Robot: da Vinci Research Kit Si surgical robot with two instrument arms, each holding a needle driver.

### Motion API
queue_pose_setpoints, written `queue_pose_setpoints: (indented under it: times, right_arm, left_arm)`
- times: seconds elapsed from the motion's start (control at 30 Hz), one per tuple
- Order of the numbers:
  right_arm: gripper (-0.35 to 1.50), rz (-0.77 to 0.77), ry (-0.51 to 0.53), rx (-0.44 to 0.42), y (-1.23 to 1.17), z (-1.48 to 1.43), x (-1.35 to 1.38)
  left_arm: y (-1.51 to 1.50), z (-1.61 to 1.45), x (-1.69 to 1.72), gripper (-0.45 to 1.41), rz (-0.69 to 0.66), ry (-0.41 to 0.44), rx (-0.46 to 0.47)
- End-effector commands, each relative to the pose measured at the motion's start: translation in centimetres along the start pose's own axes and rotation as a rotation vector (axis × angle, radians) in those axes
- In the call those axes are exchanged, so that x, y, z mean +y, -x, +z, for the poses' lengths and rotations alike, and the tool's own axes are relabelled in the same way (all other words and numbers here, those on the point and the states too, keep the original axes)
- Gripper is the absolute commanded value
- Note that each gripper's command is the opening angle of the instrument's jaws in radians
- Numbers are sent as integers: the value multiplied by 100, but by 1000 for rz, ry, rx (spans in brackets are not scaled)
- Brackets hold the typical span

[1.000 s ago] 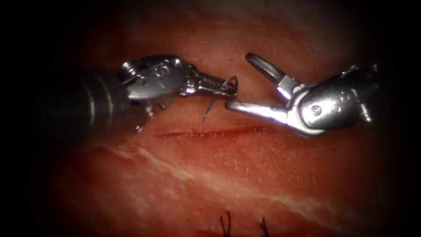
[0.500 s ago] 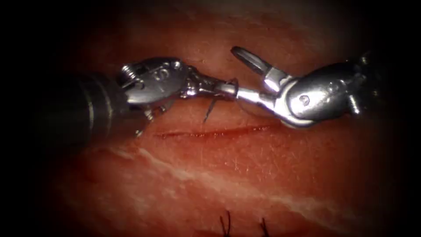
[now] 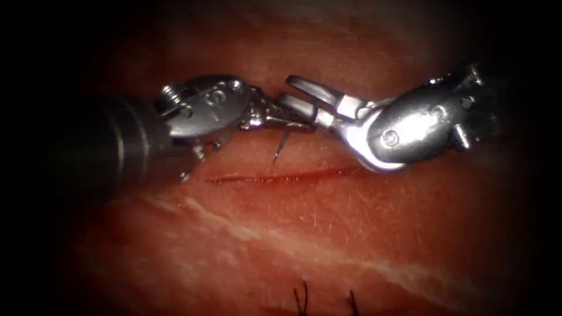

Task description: Wound Closure

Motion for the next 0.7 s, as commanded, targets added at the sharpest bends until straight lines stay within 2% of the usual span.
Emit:
queue_pose_setpoints:
  times: [0.03, 0.07, 0.13, 0.17, 0.2, 0.23, 0.27, 0.43, 0.7]
  right_arm:
    - [-35, 0, -6, -4, 6, -3, -8]
    - [-35, -6, -11, -7, 6, -4, -7]
    - [-35, -13, -21, -15, 7, -5, -6]
    - [-35, -25, -26, -19, 8, -6, -5]
    - [-35, -26, -31, -22, 8, -7, -4]
    - [-35, -46, -58, -26, 10, -7, -2]
    - [-35, -59, -71, -28, 10, -7, -2]
    - [-35, -89, -135, -42, 15, -3, 0]
    - [-35, -128, -250, -19, 28, 14, -9]
  left_arm:
    - [5, 8, -1, -45, -4, 0, 0]
    - [5, 8, -1, -45, -5, -1, 0]
    - [3, 9, -1, -1, -6, 1, 1]
    - [3, 9, -1, 22, -6, 0, 1]
    - [3, 8, -1, 56, -1, 0, 1]
    - [3, 8, -1, 101, 5, -12, 1]
    - [4, 6, -1, 111, 17, -26, 0]
    - [17, -13, 1, 115, 56, -61, -6]
    - [71, -46, 4, 95, 158, -134, -26]
